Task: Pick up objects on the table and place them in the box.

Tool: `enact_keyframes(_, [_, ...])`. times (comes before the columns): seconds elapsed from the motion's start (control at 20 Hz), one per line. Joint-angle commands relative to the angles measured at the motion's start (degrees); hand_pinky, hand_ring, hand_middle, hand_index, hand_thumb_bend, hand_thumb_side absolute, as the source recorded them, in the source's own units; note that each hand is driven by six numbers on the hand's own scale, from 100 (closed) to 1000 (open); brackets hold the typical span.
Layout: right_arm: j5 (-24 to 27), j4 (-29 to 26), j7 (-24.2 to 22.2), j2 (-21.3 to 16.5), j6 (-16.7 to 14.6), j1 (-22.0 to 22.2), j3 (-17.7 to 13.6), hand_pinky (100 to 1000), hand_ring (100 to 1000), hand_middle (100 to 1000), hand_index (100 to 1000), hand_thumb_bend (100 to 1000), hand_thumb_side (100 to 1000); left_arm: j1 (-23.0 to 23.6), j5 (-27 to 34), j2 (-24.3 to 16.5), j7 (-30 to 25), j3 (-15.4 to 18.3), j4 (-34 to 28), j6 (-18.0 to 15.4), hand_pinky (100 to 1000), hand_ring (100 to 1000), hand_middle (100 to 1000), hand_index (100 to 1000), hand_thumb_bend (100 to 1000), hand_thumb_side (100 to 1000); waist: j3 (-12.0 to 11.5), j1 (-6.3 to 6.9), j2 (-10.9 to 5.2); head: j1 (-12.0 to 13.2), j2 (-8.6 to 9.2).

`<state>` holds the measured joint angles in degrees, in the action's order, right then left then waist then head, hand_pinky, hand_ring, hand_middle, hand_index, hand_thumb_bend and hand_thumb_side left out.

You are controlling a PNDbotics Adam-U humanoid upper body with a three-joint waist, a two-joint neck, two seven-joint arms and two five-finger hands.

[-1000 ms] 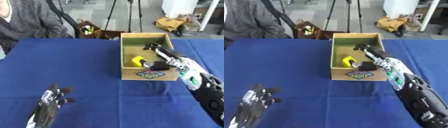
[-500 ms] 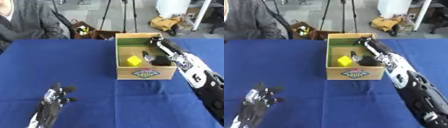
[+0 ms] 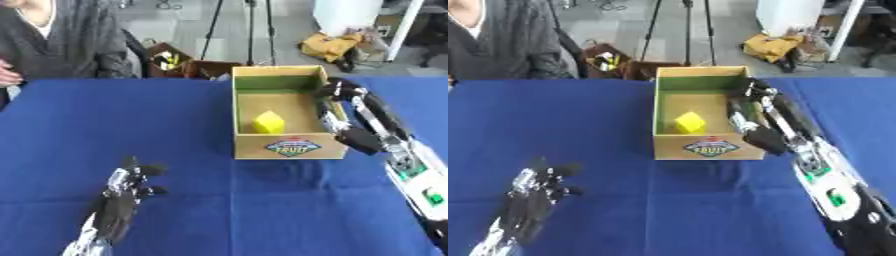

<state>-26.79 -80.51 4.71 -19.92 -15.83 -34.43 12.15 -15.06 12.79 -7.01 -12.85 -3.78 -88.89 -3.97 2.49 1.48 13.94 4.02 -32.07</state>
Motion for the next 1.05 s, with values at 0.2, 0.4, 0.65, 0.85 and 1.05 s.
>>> enact_keyframes(0.2, [5.8,-9.2,1.1,1.8,4.8,6.5,-2.3,725,954,690,749,100,979,-0.4,-0.1,-0.9,1.3,1.4,-1.5,-0.3,691,979,700,657,219,1000,0.9,0.31,-0.64,0.6,0.43])
enact_keyframes(0.4, [9.1,-13.9,1.0,3.0,8.1,11.9,-3.2,708,936,666,738,100,993,-0.3,0.0,-0.9,1.5,1.5,-1.5,-0.3,690,979,699,656,220,1000,1.5,0.59,-0.68,0.7,0.14])
enact_keyframes(0.65, [13.1,-19.2,1.4,5.2,11.5,18.3,-4.1,702,930,659,732,100,999,0.1,0.0,-0.7,1.5,1.4,-1.4,-0.4,691,979,699,656,220,1000,1.7,0.88,-1.17,0.7,-0.45])
enact_keyframes(0.85, [16.2,-23.2,1.4,5.3,12.5,22.6,-3.9,699,924,651,725,100,1000,0.4,0.1,-0.6,1.4,1.2,-1.3,-0.3,690,978,699,655,219,1000,1.6,0.98,-1.62,0.7,-0.85])
enact_keyframes(1.05, [19.2,-24.5,1.0,5.3,13.5,23.6,-4.2,697,921,646,720,100,1000,0.5,0.1,-0.5,1.4,1.2,-1.3,-0.3,690,978,698,655,218,1000,1.7,0.96,-1.75,0.9,-1.05])
